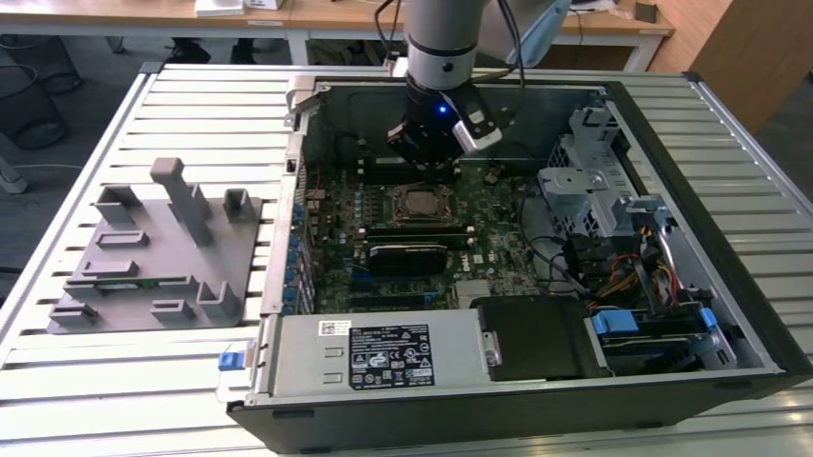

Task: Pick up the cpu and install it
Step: 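Install the first cpu locking lever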

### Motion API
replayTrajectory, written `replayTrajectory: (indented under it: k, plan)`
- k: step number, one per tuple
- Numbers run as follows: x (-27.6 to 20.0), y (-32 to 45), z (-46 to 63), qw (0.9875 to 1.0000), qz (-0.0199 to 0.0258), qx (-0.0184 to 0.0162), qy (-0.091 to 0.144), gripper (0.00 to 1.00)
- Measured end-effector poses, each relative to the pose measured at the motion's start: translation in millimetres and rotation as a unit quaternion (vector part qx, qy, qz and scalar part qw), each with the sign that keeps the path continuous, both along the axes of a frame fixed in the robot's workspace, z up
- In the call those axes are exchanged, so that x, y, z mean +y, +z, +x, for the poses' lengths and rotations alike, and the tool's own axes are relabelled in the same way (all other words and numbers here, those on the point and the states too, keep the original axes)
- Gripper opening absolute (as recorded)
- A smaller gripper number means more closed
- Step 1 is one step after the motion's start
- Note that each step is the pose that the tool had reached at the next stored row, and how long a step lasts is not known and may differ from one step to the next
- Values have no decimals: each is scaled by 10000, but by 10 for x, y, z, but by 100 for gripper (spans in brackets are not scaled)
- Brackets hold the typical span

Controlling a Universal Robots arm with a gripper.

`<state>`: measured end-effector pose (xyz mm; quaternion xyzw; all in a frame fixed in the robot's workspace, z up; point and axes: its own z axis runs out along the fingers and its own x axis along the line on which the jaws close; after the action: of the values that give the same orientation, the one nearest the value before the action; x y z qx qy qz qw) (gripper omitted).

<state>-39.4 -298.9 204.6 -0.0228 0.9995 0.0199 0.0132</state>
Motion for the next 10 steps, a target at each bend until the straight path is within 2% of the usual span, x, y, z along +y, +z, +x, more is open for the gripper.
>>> replayTrajectory:
  k: [5,10]
  plan:
    - [0,-41,15,10000,0,2,0,11]
    - [0,-42,16,10000,0,2,0,11]
